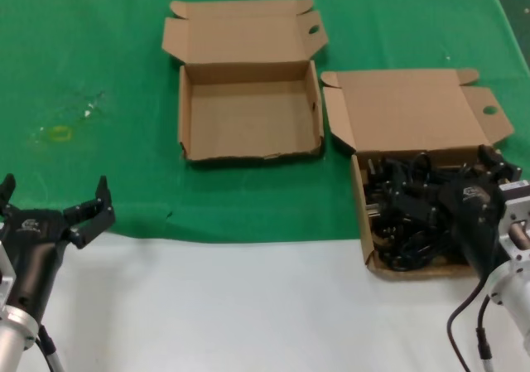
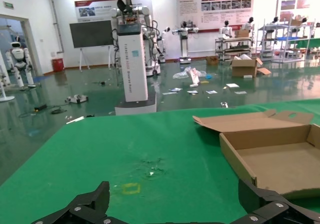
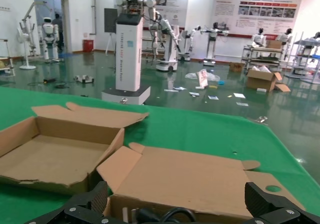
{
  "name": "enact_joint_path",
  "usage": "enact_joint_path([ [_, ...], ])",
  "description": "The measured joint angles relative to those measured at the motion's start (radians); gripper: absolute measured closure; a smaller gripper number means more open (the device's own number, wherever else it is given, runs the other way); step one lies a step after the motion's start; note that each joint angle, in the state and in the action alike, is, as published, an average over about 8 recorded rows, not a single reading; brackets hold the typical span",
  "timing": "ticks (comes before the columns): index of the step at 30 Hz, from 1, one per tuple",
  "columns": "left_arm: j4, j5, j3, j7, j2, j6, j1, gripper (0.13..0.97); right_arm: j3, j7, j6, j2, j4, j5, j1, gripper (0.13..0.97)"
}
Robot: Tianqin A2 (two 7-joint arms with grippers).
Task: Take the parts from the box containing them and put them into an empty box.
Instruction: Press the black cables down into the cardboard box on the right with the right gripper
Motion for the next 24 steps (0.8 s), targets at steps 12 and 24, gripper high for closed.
enact_joint_path([
  [12, 0.0, 0.0, 0.0, 0.0, 0.0, 0.0, 0.0, 0.286, -0.178, 0.002, 0.093, 0.196, 0.016, 0.148, 0.053, 0.129],
  [24, 0.0, 0.0, 0.0, 0.0, 0.0, 0.0, 0.0, 0.527, -0.491, 0.12, -0.069, 0.587, 0.068, 0.235, 0.285, 0.129],
])
